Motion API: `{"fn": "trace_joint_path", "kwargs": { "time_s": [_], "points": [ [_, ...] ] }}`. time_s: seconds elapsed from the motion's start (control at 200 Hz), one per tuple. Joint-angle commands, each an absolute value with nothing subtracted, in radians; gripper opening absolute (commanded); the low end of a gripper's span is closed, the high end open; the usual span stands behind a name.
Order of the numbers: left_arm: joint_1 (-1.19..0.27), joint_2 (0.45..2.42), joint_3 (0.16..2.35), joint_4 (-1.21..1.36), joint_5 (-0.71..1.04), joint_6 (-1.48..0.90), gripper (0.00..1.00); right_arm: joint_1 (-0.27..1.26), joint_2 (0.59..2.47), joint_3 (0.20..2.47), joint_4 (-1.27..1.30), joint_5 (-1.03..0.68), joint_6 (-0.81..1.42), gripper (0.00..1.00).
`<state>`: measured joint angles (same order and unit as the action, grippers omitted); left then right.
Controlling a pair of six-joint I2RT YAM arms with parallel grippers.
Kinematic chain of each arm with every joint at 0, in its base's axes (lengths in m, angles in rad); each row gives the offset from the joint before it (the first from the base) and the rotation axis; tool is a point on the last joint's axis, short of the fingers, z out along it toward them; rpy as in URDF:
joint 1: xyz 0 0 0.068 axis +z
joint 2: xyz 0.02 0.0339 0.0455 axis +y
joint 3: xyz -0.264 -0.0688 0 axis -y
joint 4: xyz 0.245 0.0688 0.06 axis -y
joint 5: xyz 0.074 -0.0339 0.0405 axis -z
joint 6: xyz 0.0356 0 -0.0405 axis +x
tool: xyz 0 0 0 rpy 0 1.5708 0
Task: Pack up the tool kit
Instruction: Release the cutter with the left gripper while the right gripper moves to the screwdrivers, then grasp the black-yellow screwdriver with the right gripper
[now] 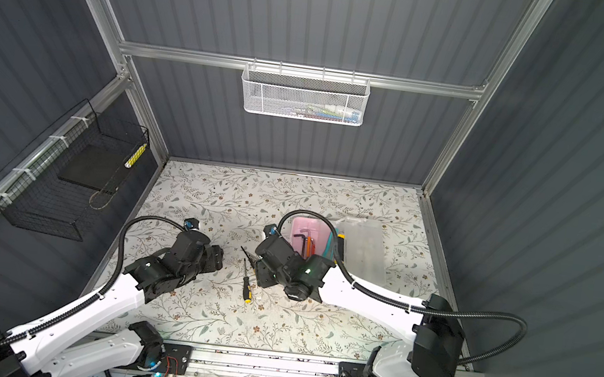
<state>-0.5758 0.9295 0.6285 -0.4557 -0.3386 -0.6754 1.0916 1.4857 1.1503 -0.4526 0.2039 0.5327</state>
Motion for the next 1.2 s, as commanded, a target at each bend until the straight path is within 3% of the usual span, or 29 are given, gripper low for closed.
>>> {"fn": "trace_joint_path", "kwargs": {
  "time_s": [0.0,0.245,1.196],
  "points": [
    [-0.504,0.897,0.588,-0.438,-0.22,-0.696,0.74,1.114,1.548,1.2,-0.435,0.142,0.525,0.65],
    [-0.408,0.919,0.546,-0.346,-0.09,-0.67,0.74,1.14,1.658,1.22,-0.402,0.105,0.555,0.65],
    [-0.385,0.958,0.515,-0.285,-0.072,-0.652,0.73,1.146,1.864,1.294,-0.421,0.12,0.594,0.61]
  ]
}}
